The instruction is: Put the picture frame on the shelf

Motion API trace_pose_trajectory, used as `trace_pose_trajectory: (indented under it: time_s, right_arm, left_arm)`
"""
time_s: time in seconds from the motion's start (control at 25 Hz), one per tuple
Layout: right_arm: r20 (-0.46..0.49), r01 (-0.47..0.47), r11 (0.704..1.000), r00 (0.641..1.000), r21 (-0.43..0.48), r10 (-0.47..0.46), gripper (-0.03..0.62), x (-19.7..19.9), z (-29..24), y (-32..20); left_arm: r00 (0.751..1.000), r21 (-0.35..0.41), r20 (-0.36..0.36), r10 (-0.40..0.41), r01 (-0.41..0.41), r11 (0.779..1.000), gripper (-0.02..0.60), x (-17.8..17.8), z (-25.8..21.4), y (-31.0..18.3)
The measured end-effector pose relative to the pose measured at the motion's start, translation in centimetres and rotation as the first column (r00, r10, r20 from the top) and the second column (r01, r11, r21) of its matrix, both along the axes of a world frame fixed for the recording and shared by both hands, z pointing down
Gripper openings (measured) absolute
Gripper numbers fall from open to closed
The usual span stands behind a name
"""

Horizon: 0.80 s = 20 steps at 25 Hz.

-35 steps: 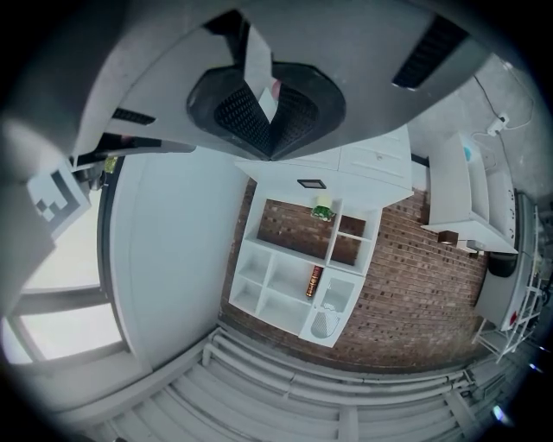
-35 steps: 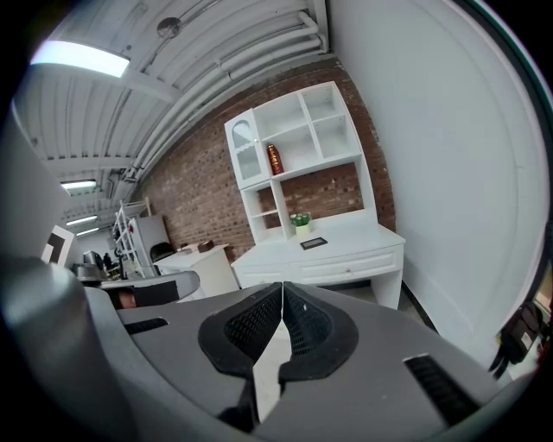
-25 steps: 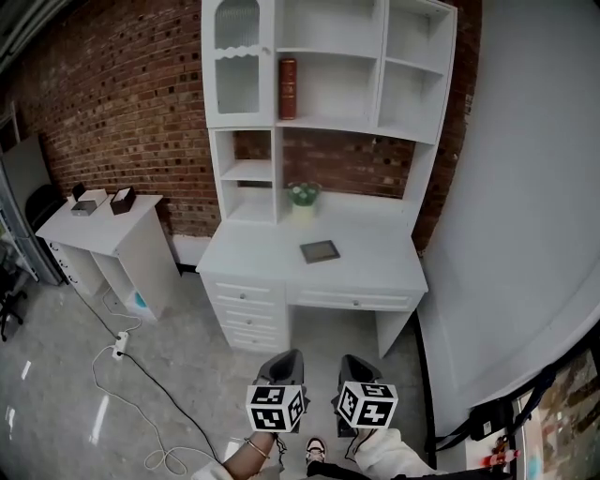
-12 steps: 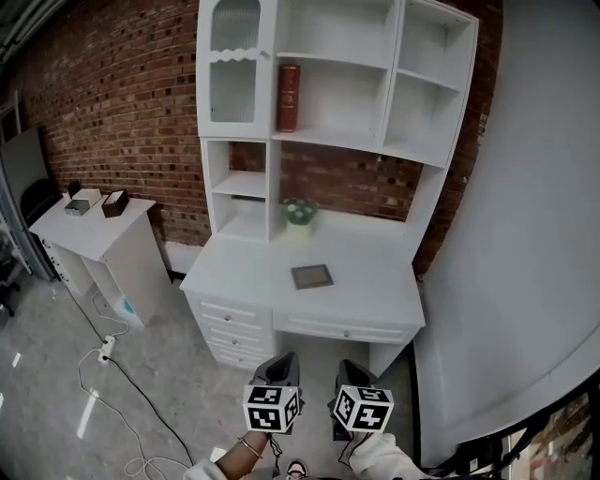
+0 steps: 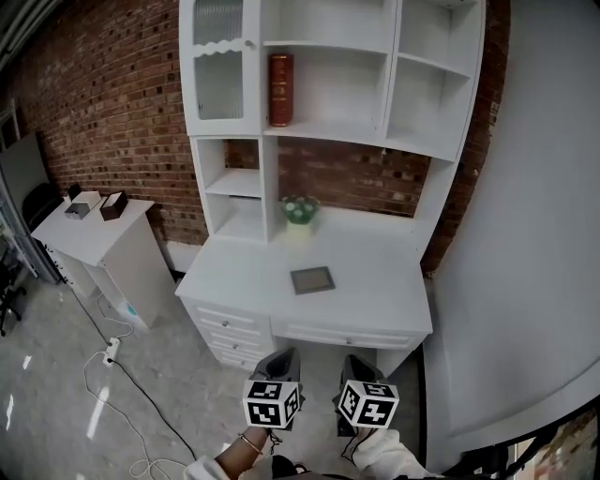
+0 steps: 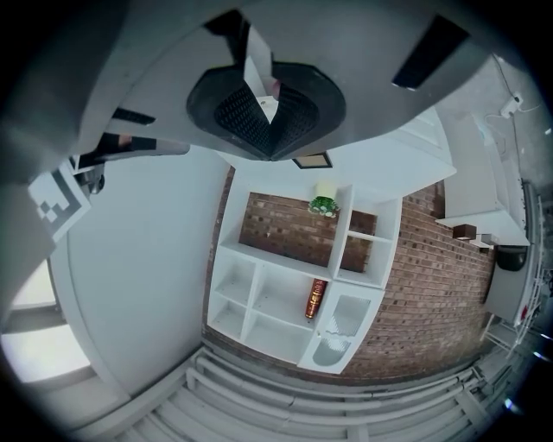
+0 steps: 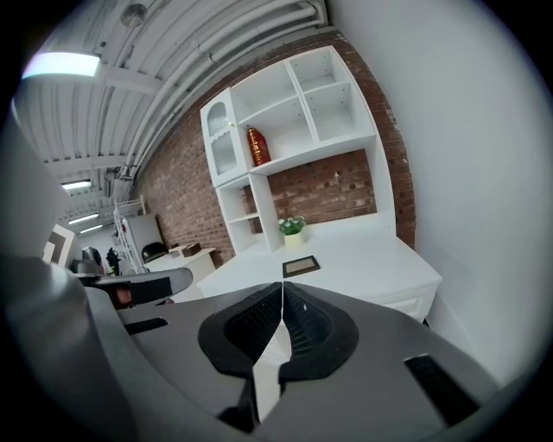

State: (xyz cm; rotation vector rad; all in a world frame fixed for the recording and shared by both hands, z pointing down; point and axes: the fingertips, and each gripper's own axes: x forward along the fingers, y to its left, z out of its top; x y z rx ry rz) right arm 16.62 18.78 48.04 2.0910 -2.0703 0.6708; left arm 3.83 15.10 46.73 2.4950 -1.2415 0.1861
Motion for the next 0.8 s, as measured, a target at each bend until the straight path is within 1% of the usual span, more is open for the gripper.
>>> trace_pose_trajectory:
  time_s: [0.24,0.44,0.64,0.8]
  right_arm:
    - [0.015,-0.009,1.000,1.000,-0.024,0.009,0.023,0.7,1.2,-1.8]
    - [0.020,-0.025,0.999,0.999,-0.027,0.026,0.023,1.5,2.0,-4.1]
    - [0.034,-0.075,0.997,0.997,-0.021,0.075,0.023,2.7,2.0,-8.3]
    - [0.031,-0.073,0.997,0.997,-0.017,0.074,0.023,2.4,1.8,-12.5]
  left_arm:
    - [1.000,-0.017,0.006,0.005,-0.005,1.000,0.006,0.7,0.5,-2.1]
    - [1.000,-0.020,-0.010,0.008,-0.009,1.000,0.008,1.6,0.9,-5.2]
    - [0.999,0.000,0.003,0.044,-0.044,0.999,0.006,2.5,0.6,-9.5]
    - [0.999,-0.002,0.000,0.052,-0.052,0.999,0.008,2.5,0.6,-13.7]
